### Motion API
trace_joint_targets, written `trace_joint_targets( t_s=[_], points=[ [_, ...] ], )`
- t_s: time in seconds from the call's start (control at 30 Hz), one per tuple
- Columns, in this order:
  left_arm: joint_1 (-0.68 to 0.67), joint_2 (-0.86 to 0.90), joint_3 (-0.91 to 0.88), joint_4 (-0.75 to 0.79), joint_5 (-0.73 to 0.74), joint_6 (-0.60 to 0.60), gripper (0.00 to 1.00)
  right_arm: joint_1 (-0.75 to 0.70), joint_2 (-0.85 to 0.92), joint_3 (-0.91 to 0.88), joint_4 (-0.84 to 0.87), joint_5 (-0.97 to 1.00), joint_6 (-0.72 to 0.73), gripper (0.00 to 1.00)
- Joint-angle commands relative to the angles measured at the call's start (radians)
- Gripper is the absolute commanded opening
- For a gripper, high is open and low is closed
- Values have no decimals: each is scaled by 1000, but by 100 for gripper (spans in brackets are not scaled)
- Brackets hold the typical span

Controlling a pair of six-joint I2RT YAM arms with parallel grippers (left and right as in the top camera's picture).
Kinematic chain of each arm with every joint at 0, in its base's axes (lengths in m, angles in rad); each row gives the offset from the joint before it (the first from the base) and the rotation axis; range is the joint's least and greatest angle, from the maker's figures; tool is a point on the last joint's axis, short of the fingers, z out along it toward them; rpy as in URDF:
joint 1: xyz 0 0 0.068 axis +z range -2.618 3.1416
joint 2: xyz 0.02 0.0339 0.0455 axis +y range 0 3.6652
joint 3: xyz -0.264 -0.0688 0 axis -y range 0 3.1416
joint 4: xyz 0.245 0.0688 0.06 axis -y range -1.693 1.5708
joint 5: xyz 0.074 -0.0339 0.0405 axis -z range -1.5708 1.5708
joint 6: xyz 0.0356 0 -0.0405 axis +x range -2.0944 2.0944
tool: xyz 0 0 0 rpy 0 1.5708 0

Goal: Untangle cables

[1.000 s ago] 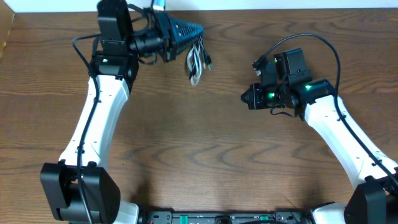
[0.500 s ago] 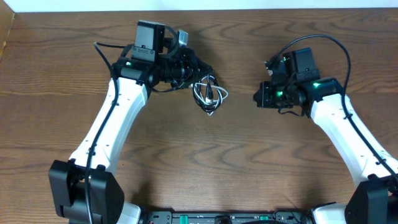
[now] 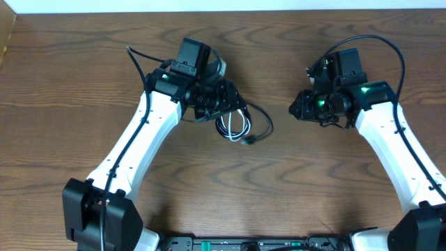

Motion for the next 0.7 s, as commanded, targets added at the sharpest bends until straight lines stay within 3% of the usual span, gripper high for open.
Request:
trace_joint_targets(
  t_s=[0.0,0.2,0.33,0.53,0.67],
  points=[
    [4,-7,-2,-54,-188,53,62,-43,-20,20,-2,20,-8,38],
    [4,7,-13,-82,-330,79,65,-118,-20,20,-4,20,-8,41],
    [6,69,-18,-48,-447,114,64,-125,-19,20,-2,20,-9,48],
    [31,211,-18,-34,-402,216,62,-124,-20,20,-5,21,-47,50],
    [31,314,-18,8,-309,238,54,-124,-20,20,-1,24,-54,52]
  ],
)
